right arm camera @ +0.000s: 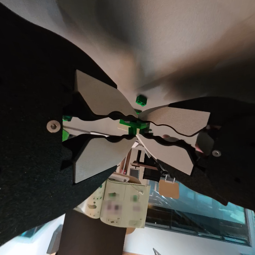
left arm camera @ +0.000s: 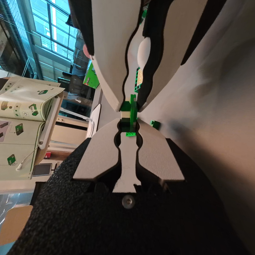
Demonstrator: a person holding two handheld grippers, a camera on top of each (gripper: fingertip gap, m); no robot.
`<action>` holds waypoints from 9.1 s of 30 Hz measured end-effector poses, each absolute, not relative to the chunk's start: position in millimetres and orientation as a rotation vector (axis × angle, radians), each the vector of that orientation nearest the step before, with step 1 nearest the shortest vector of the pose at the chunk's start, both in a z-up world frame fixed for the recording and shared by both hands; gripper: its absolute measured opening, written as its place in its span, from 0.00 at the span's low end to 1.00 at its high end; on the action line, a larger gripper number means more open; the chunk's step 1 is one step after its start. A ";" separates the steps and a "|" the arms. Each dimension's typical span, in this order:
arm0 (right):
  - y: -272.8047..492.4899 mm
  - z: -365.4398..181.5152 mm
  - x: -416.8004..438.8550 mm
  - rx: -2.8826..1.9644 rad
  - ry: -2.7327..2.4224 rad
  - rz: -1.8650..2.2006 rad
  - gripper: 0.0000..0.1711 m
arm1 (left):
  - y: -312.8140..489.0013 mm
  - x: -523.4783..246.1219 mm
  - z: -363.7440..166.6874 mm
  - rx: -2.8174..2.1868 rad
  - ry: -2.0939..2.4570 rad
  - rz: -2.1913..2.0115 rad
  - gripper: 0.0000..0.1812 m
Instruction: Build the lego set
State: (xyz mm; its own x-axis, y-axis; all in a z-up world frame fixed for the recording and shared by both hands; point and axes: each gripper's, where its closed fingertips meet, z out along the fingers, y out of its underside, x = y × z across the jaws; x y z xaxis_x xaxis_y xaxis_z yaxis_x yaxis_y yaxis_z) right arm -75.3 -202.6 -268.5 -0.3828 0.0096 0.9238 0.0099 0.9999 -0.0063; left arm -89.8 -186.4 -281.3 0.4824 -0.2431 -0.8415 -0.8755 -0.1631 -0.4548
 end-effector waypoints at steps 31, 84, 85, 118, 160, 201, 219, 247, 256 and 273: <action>-210.9 -259.3 -70.4 -0.242 -2.043 0.348 0.11 | -185.6 -83.3 -276.2 -1.623 0.963 0.705 0.10; -197.9 -322.3 -78.0 -1.279 -2.224 0.862 0.12 | -204.7 -152.7 -240.2 -1.376 0.930 1.235 0.09; -198.6 -323.8 -79.0 -1.281 -2.231 0.867 0.12 | -204.2 -151.3 -241.3 -1.380 0.938 1.232 0.09; -208.6 -285.8 -66.7 -1.061 -2.258 0.781 0.04 | -197.5 -102.1 -277.0 -1.510 1.147 0.921 0.10; -198.7 -303.2 -5.2 -1.221 -2.535 0.756 0.09 | -192.9 -125.4 -280.3 -1.556 1.100 1.077 0.09; -196.9 -316.4 -16.7 -0.453 -2.530 0.075 0.00 | -193.7 -107.5 -299.0 -1.619 1.195 0.971 0.10; -211.2 -314.0 -22.6 -0.434 -2.679 0.102 0.03 | -193.2 -106.9 -301.7 -1.638 1.195 0.959 0.10; -217.1 -284.4 -52.5 -1.411 -1.974 0.910 0.04 | -189.2 -108.7 -292.7 -1.632 1.141 1.021 0.10; -220.5 -273.4 -67.4 -1.458 -2.055 0.846 0.04 | -188.6 -104.1 -295.5 -1.630 1.169 1.014 0.10; -218.7 -282.6 -68.9 -1.581 -2.168 0.674 0.04 | -187.8 -105.4 -300.6 -1.646 1.222 1.053 0.10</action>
State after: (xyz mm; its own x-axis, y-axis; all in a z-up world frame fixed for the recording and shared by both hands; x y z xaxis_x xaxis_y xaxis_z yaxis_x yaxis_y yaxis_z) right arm -68.9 -218.7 -282.6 -0.2999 0.9538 0.0183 0.7755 0.2549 -0.5776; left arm -105.4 -187.8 -300.6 0.1821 -0.2933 -0.9385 -0.9716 -0.2003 -0.1259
